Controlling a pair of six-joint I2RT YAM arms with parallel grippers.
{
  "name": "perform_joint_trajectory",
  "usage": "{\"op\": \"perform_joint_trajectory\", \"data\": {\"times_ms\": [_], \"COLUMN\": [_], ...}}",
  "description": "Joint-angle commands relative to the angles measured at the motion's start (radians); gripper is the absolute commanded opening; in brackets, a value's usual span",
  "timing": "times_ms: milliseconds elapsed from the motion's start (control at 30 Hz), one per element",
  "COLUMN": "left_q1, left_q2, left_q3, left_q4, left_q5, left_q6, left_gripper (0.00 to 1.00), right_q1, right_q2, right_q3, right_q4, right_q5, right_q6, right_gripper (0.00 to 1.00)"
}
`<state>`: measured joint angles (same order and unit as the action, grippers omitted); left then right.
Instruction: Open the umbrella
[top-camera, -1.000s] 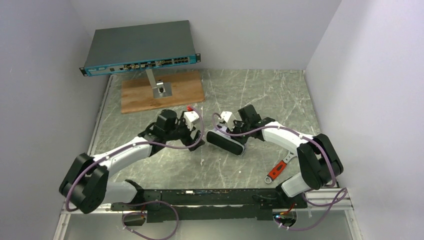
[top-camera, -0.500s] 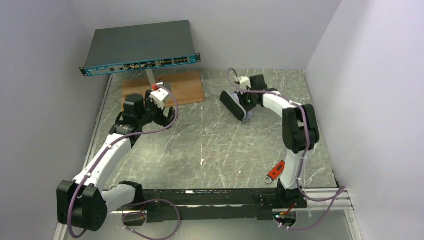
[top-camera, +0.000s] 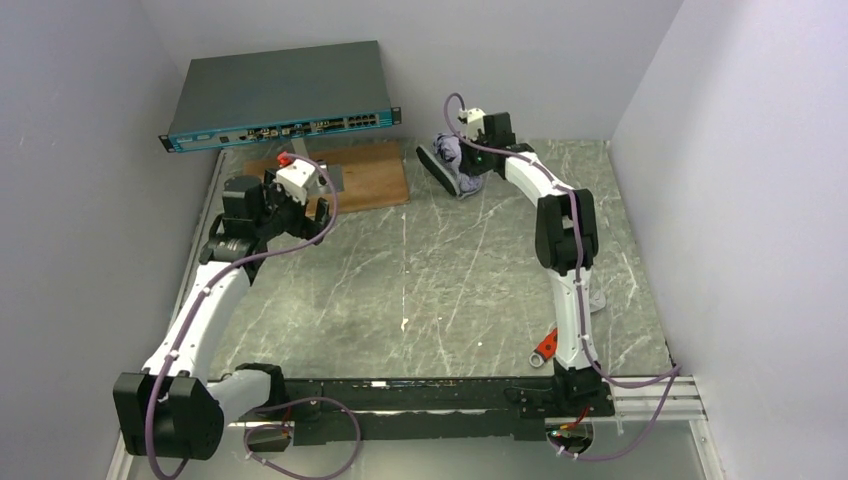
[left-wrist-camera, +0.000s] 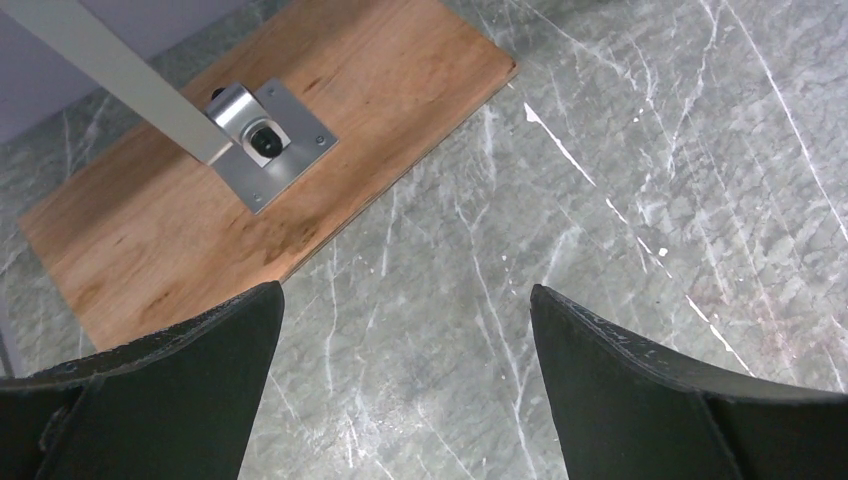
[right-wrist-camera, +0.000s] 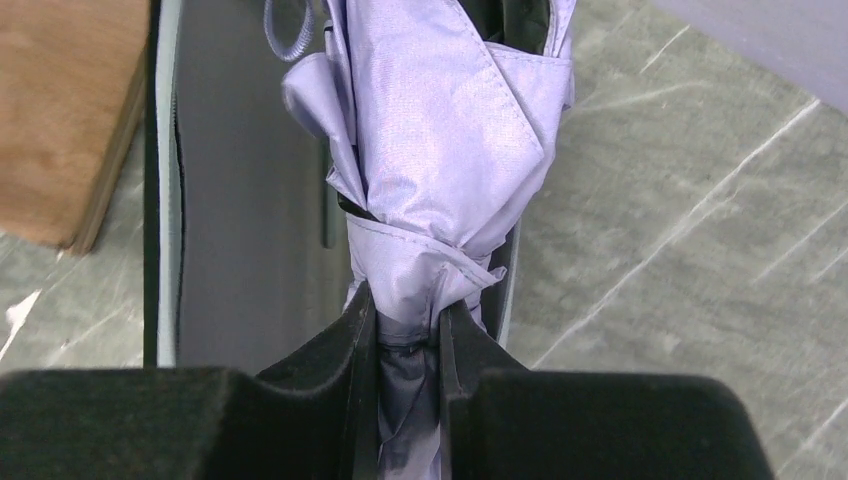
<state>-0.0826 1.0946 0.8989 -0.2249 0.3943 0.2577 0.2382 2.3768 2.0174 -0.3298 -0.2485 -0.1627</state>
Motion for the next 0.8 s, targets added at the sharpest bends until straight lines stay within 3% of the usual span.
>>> {"op": "perform_joint_trajectory", "data": {"times_ms": [0,233,467,600,767], "left_q1": [0.019,0.041,0.069,0.070,0.071], "left_q2": [-0.032,-0.115,-0.211,-0.328,-0.400], "left_q3": [0.020,-0.029,0.002,-0.030,0.047], "left_q4": [0.038,0.097,0.001,-0.052,-0.425], "left_q5": [0.017,0.048,0.116,0.210,0.395], "left_q6": [-0.015,-0.062,0.003,0.160,0.600], "left_gripper": [1.00,1.00,1.00,1.00,0.98], "right_q1": [0.001,-0.008,-0.016,-0.016,0.003], "right_q2": [-0.236,-0.439,-0.624,-0.710,-0.847], "right_q3": [-0.151,-0.317,-0.360,-0.383,-0.524], "right_q4": [0.234,0.367,0.141,-0.050,-0.234], "right_q5": [-0.028,-0.026,-0.290,-0.406,-0.576], "right_q6": [0.035,0.033,-0.002,0.023,0.080], "right_gripper": [0.00,0.00,0.00,0.00,0.00]}}
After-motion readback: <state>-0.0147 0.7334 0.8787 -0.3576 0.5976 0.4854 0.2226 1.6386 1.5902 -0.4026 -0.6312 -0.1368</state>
